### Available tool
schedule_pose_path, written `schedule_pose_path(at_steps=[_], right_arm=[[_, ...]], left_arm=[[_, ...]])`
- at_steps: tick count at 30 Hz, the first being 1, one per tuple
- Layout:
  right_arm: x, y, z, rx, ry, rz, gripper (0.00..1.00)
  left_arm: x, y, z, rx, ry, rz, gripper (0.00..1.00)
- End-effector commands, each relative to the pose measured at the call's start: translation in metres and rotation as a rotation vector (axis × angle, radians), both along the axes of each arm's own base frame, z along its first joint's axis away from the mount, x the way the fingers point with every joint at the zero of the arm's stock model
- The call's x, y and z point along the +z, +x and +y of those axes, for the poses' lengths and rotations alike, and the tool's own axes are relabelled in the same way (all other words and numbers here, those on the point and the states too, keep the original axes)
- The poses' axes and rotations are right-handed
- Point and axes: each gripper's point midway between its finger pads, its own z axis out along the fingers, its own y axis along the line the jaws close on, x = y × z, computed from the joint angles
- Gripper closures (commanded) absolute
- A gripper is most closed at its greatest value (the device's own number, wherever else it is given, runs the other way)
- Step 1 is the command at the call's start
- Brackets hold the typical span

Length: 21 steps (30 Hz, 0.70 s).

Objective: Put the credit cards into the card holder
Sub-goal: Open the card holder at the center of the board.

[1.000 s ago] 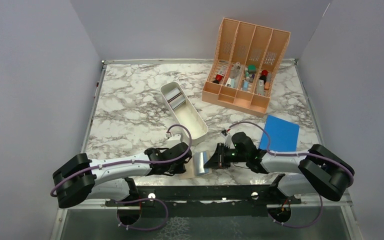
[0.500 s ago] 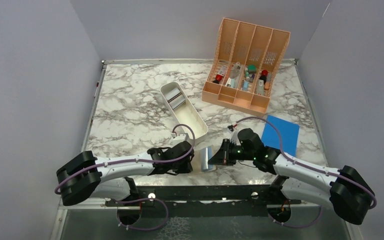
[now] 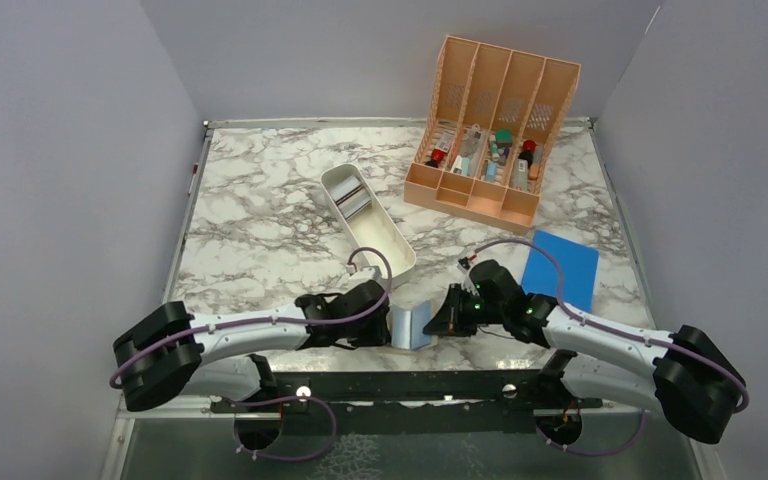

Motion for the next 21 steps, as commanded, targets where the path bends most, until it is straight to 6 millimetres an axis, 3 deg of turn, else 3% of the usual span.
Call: schedule_pose_path(at_steps=[1, 6, 9, 15, 18, 21], right_arm=[[-0.019, 0.006, -0.016, -0.033, -0.123, -0.011, 0.99], [-0.029, 0.004, -0.021, -0.027, -0.162, -0.004, 0.99], [-0.027, 0.005, -0.017, -0.021, -0.137, -0.011, 0.99], [-0.025, 0.006, -0.015, -0.016, -0.121, -0.019, 0.99], [-0.03, 0.005, -0.02, -0.026, -0.148, -0.014, 0.96], [-0.042, 0.005, -0.036, -0.055, -0.246, -0.011, 0.84]], left_arm=[[0.042, 0.008, -0.005, 0.01, -0.067, -0.059, 0.62], [0.099, 0.006, -0.022, -0.008, -0.263, -0.108, 0.56], [0.115, 0.006, -0.034, -0.053, -0.336, -0.135, 0.54], [0.09, 0.006, -0.053, -0.121, -0.301, -0.107, 0.59], [0.061, 0.013, -0.043, -0.085, -0.183, -0.094, 0.66], [0.035, 0.017, -0.024, -0.028, -0.064, -0.082, 0.72]])
